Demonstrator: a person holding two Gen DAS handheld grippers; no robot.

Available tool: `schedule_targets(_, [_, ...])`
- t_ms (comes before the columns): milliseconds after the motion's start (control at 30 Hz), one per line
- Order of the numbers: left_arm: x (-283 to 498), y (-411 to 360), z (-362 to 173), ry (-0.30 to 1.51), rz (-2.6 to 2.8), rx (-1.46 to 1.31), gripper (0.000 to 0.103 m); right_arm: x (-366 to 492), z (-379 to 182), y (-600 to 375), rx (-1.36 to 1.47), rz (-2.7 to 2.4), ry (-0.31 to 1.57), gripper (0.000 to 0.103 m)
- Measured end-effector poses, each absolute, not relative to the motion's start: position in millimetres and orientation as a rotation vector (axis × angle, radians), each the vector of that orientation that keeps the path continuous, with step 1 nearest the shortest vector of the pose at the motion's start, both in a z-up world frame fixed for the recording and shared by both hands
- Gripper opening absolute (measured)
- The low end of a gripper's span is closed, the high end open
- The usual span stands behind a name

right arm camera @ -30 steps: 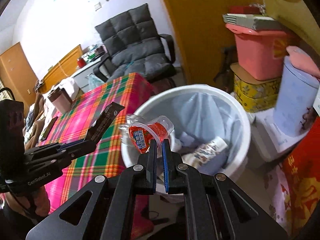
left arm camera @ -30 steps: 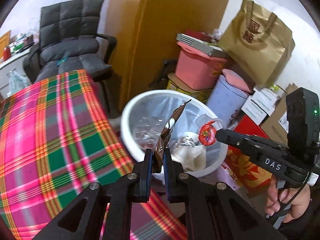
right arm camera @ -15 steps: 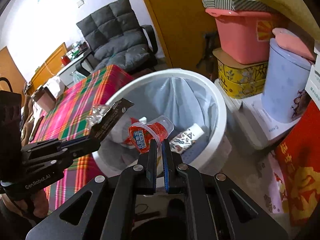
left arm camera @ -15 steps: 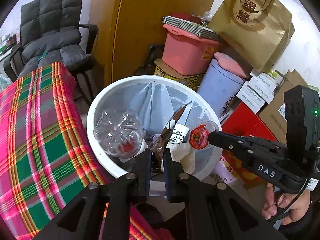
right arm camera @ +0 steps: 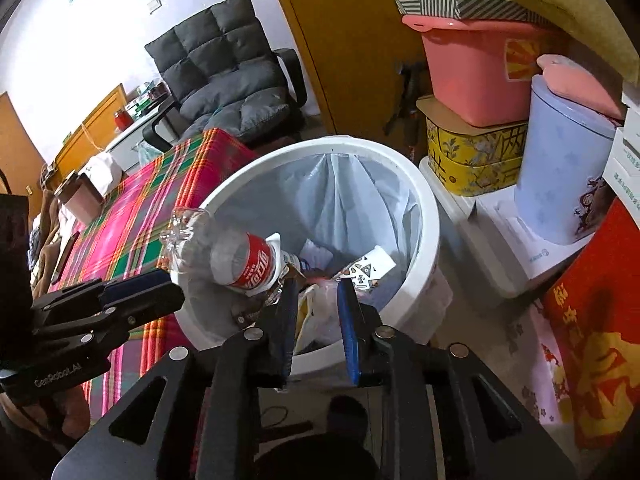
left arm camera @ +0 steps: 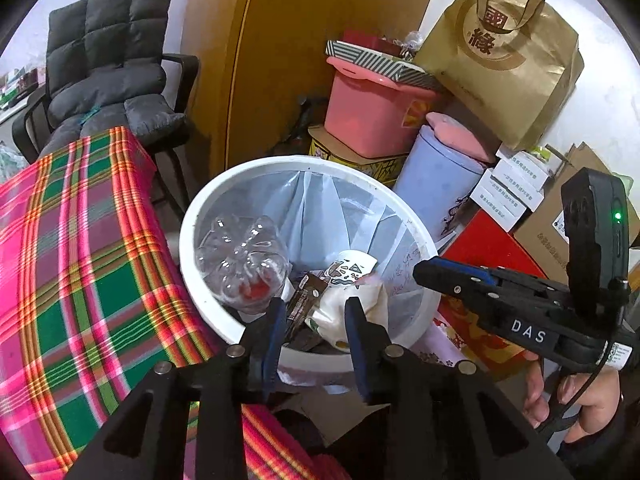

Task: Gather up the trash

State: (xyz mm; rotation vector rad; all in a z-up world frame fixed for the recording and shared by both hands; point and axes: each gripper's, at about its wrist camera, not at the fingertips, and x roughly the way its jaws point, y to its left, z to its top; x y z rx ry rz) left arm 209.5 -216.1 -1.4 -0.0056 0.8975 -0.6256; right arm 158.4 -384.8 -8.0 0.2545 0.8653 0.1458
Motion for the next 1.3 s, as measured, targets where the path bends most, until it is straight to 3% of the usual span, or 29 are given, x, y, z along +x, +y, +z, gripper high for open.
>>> schedule_targets(1300, [63, -89, 35, 0.727, -0.299, -0.042, 0.032, 62, 30, -286, 0.092, 0.363, 0.748, 0.029])
